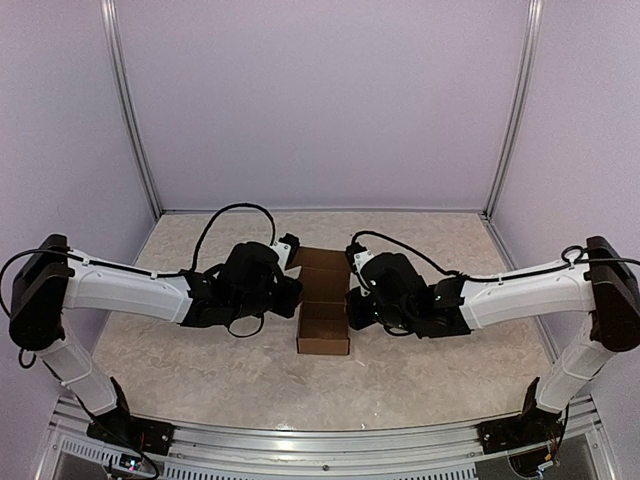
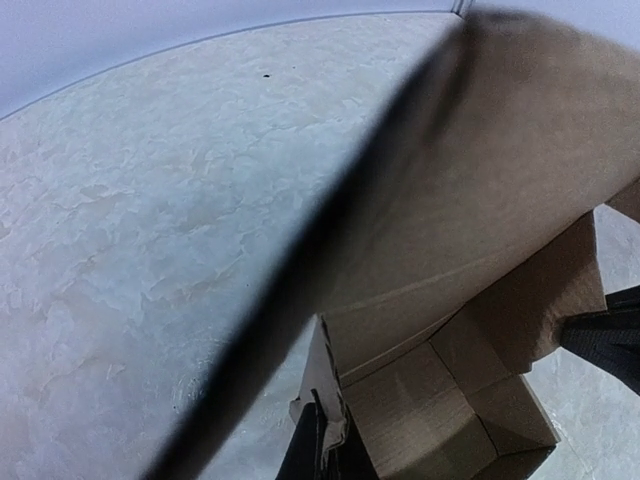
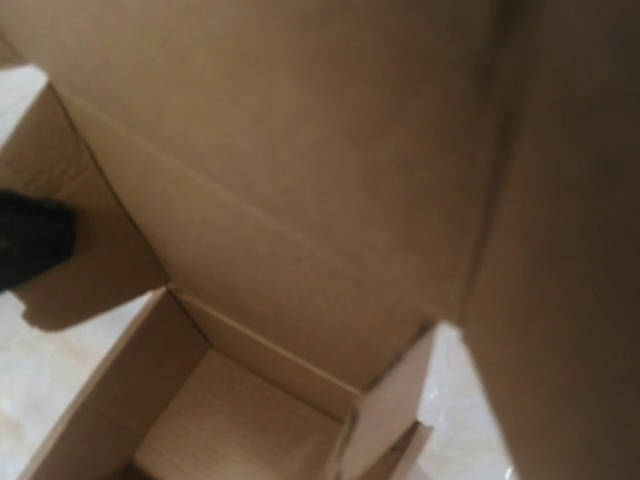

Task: Fold the paper box

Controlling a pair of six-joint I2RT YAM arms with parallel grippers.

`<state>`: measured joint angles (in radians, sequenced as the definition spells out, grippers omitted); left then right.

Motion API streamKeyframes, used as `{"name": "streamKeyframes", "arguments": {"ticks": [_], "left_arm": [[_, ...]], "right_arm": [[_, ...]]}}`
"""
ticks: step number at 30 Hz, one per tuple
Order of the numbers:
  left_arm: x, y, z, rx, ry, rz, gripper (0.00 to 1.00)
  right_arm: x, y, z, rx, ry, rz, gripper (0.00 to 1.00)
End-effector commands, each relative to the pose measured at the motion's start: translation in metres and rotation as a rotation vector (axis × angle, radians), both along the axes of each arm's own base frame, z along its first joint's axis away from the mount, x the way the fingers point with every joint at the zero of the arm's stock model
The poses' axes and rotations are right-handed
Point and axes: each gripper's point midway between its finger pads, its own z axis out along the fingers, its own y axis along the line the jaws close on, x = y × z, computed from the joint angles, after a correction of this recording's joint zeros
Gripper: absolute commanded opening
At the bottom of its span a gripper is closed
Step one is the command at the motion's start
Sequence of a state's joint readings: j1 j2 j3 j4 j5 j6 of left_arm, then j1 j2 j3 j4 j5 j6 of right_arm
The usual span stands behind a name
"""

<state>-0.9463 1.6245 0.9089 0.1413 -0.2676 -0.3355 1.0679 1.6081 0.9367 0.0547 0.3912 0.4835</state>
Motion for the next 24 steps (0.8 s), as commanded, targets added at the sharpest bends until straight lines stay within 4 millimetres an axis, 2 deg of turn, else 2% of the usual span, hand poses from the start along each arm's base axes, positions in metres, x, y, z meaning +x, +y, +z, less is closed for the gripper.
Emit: {"name": "streamKeyframes", "arguments": {"ticks": [1,16,20,24], "left_arm": [[-0.009,-0.020,0.005,-0.050,0.009,0.009,0.00],[-0.036,-0.033,-0.017,-0.048,0.064,0.065,0.00],[-0.035,-0.035,-0.014,-0.034,0.063,0.073,0.00],[-0.032,-0.031,-0.006,-0.012,0.033,0.083,0.00]], "right_arm": [[-0.007,0.002,-0.024,-0.022,-0.003,-0.043,0.00],[-0.029,-0.005,-0.046,-0.121,-0.023,-0.056,0.00],[-0.036,-0.005,-0.048,-0.136,-0.030,-0.053,0.00],[-0.043,-0.003,-0.041,-0.150,-0.068,-0.046,0.00]]}}
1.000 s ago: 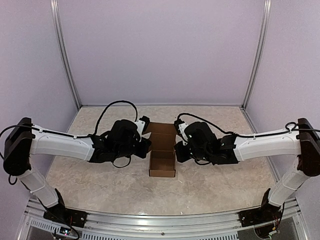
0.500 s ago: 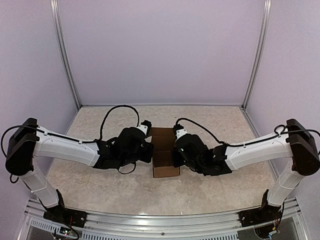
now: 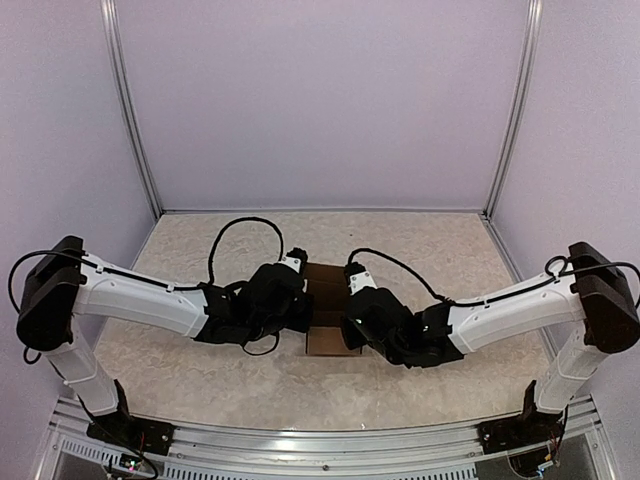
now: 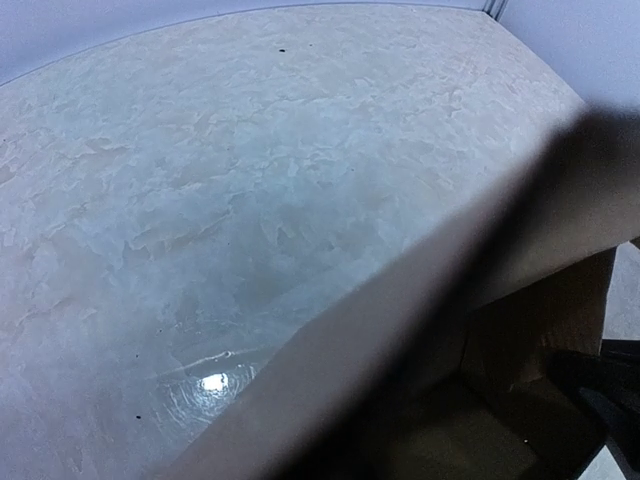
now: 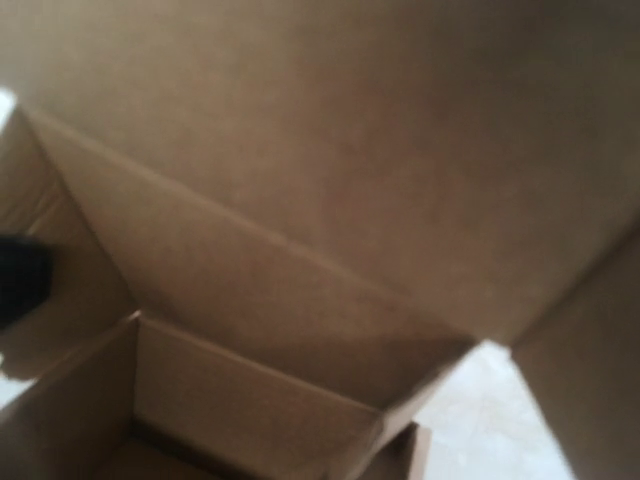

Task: Fold the paper box

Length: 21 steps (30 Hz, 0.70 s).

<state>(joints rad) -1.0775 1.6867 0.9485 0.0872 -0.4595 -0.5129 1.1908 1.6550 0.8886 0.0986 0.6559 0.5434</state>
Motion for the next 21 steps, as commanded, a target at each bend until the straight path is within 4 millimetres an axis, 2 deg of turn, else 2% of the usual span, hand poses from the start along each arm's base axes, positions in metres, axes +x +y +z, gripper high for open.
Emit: {"name": "streamKeyframes", "arguments": {"ticks": [1,7,11,21], "left_arm": [[-0.007,-0.013,0.011,-0.002,-0.005,-0.036,0.00],[-0.004,-0.009,0.038,0.003,-0.049,-0.026,0.00],[-0.005,-0.005,0.047,0.012,-0.048,-0.021,0.00],[-0.006,-0.001,0.057,0.008,-0.047,-0.017,0.00]], "right_arm": [[-0.025,0.003,-0.021,-0.082,0.028,0.074,0.00],[-0.033,0.006,-0.005,-0.094,-0.044,0.086,0.00],[-0.035,0.006,-0.001,-0.093,-0.072,0.086,0.00],[-0.033,0.013,0.020,-0.058,-0.148,0.087,0.00]]}}
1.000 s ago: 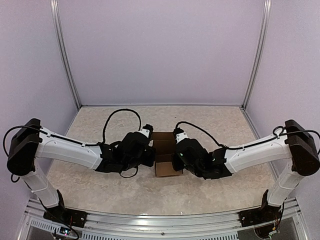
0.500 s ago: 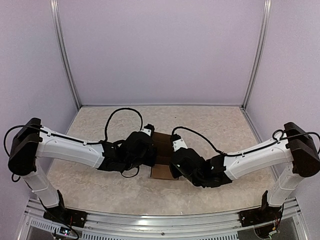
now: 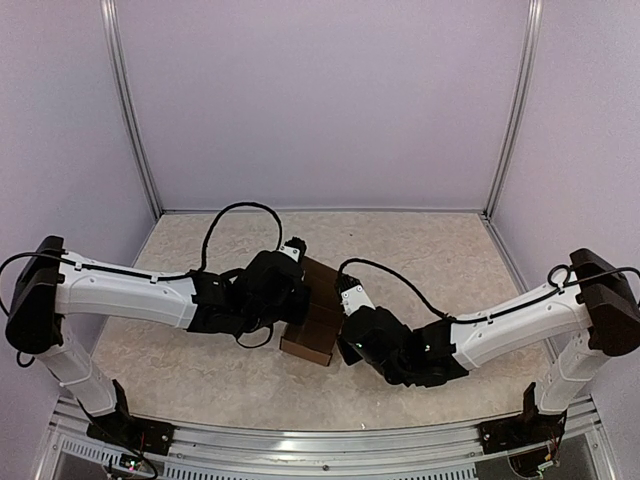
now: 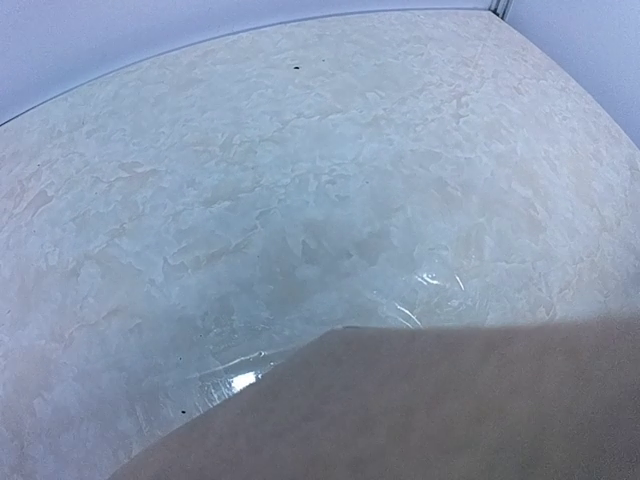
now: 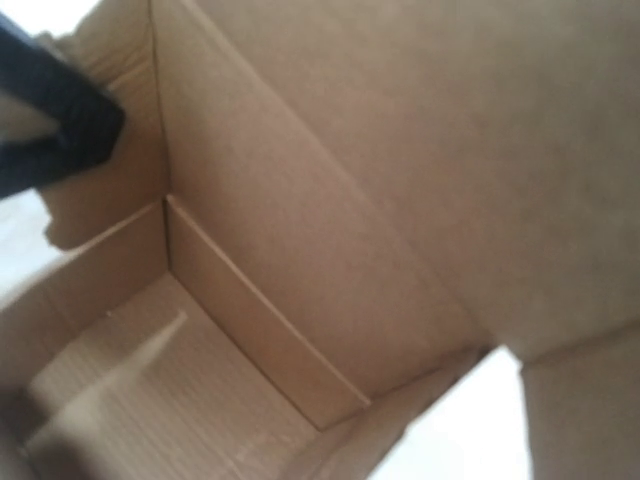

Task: Fold the paper box

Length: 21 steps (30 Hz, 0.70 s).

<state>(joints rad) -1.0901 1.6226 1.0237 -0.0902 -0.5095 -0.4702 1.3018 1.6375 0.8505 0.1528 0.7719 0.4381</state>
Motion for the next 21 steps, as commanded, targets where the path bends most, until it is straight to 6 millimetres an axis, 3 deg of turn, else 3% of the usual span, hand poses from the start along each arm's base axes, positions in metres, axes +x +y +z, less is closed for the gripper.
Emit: {"name": "streamKeyframes", "arguments": {"ticks": [1,11,21], "left_arm": [[-0.005,-0.011,0.027,-0.075,-0.017,-0.023,0.00],[-0.021,-0.008,-0.024,-0.080,0.068,-0.010,0.00],[-0.027,-0.008,-0.048,-0.096,0.099,0.004,0.00]], "right_arm": [[-0.003,0.005,0.011,0.021,-0.033,0.022,0.00],[-0.004,0.013,-0.011,0.050,0.012,0.016,0.00],[-0.007,0.007,-0.029,0.010,0.048,0.010,0.00]]}}
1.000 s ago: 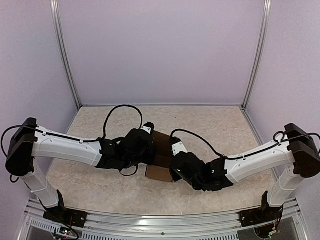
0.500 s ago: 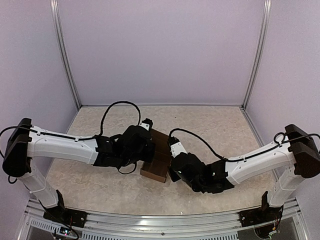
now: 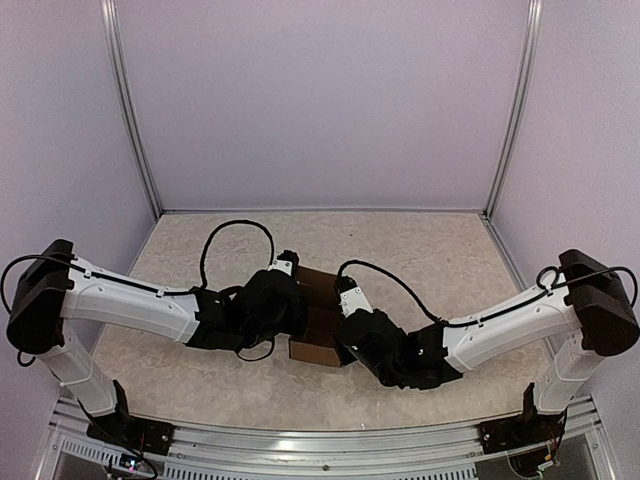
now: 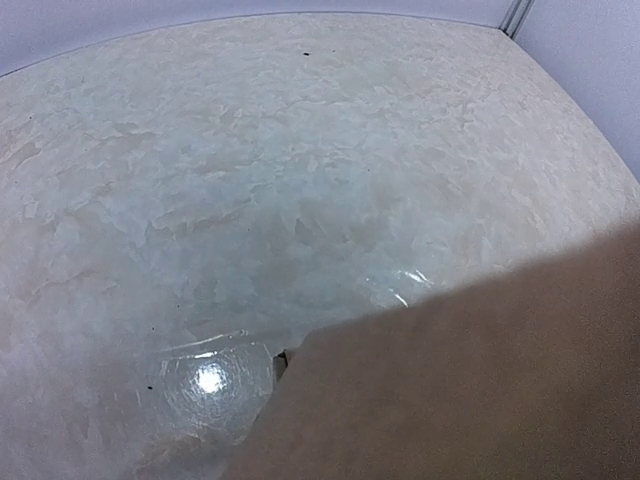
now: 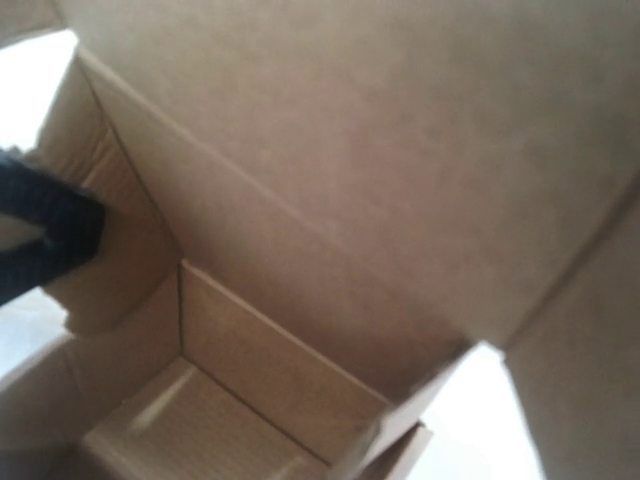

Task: Fold the paper box

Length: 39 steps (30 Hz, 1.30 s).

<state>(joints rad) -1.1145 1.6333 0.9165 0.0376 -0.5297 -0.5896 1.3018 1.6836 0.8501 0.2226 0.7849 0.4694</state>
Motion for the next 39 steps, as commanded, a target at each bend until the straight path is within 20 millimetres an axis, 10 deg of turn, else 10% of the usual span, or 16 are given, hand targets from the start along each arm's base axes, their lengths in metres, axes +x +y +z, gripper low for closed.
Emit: {"name": "streamKeyframes", "arguments": {"ticks": [1,14,28,39], "left_arm": [[-0.018,-0.012,-0.023,-0.011,0.069,-0.059,0.00],[-0.026,-0.002,-0.037,0.013,0.089,-0.045,0.00],[-0.023,-0.002,-0.036,0.054,0.049,-0.025,0.00],[-0.009,-0.015,-0.042,0.048,-0.035,-0.012,0.00]], "right_arm": [[-0.011,-0.001,-0.025,-0.042,0.052,0.033,0.00],[-0.015,-0.008,-0.022,-0.013,0.075,0.024,0.11],[-0.036,-0.027,0.022,0.071,0.131,0.126,0.48],[-0.044,-0.061,0.069,0.037,0.110,0.222,0.54]]}}
